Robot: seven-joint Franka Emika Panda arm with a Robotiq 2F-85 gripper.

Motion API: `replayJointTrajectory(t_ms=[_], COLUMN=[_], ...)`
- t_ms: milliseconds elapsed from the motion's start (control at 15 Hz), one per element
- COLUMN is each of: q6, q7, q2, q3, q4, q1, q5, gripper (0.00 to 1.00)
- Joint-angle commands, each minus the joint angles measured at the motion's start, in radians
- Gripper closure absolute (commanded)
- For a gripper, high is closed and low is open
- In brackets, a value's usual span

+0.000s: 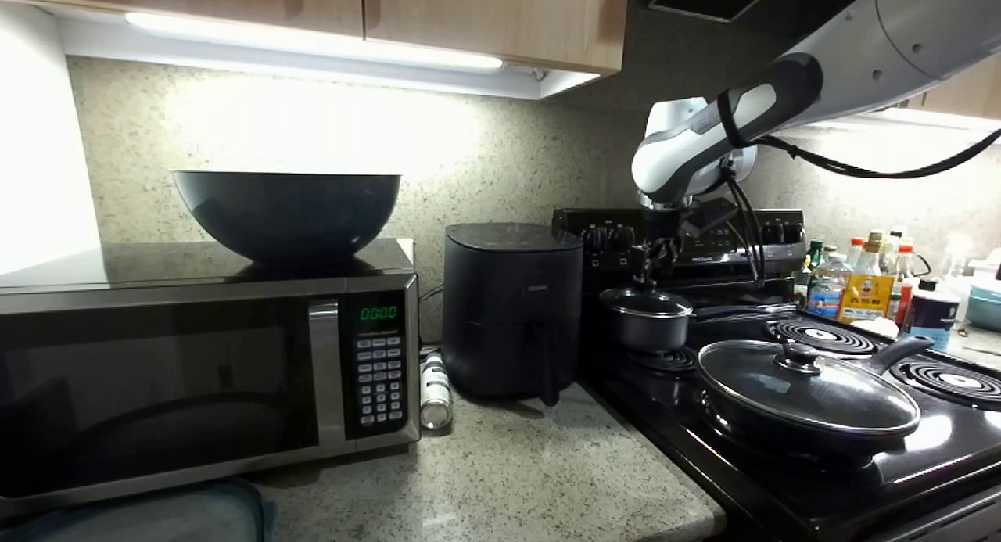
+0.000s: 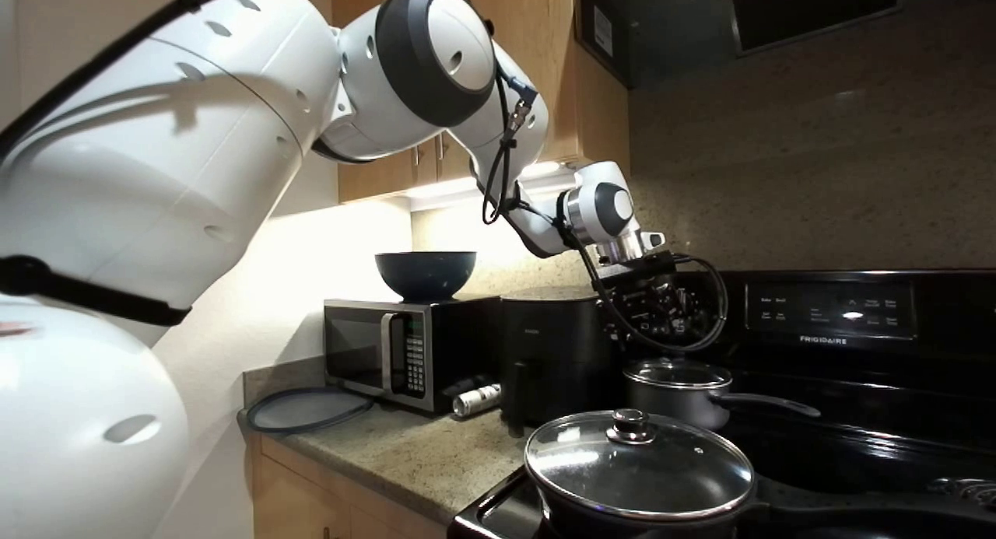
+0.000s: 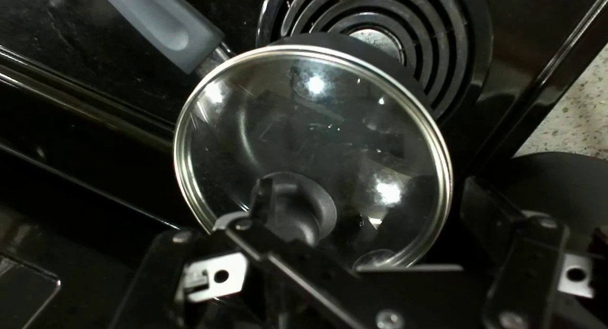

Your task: Pick up the lid from the pot and put it on the air fryer

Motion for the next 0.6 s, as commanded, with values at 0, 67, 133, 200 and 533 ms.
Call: replayJointTrajectory(t_ms=[0,67,133,200,533], q6=[-0.012,-0.020,-0.032,-0.046,-0.100], q7=[0.009,0.027,0.035,0.051,0.194], q2=[-0.002,0.004,0.010,0.017,0.073], q3=[0.026,0.024,0.026,0.024,-0.010], q4=[0.006,0.015,0.024,0.032,0.089], q1=[-0.017,-0.013,-0.012,-0.008,0.009], q5=[0.006,0.006,0.011,0.008,-0.020], gripper=[0.00,0.00,0.00,0.00,0.00])
